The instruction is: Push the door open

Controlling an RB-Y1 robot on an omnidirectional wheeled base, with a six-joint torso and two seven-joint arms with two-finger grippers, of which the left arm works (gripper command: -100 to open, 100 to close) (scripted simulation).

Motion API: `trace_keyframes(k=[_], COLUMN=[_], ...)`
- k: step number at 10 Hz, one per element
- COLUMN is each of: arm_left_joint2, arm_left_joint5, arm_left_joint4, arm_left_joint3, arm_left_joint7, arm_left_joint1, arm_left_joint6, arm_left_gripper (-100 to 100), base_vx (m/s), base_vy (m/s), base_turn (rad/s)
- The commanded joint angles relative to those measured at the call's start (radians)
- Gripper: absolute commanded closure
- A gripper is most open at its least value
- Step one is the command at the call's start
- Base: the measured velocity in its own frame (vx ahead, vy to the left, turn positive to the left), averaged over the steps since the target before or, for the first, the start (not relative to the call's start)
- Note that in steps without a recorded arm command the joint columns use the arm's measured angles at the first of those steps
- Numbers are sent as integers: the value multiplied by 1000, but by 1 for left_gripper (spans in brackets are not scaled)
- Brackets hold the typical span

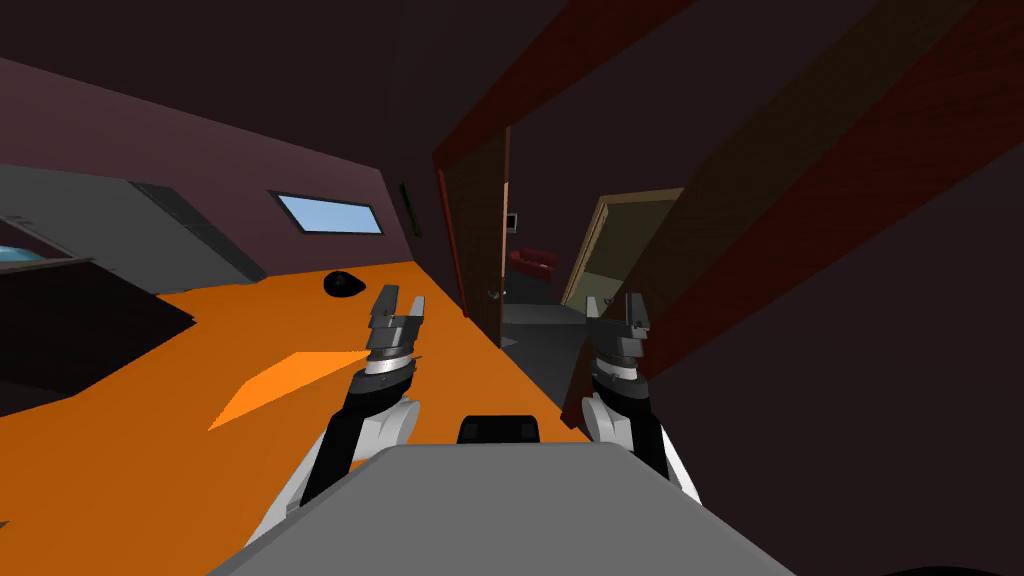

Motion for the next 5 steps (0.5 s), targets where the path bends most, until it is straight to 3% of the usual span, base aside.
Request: trace_keyframes(k=[1,5], arm_left_joint2=[5,17], arm_left_joint5=[-1,-2], arm_left_joint4=[31,125], arm_left_joint3=[-7,-28], arm_left_joint7=[4,17], arm_left_joint1=[-9,-34], arm_left_joint6=[-5,-20], arm_left_gripper=[-100,-100], base_vx=[70,118], base_vy=[40,61], base_turn=[-79,-73])
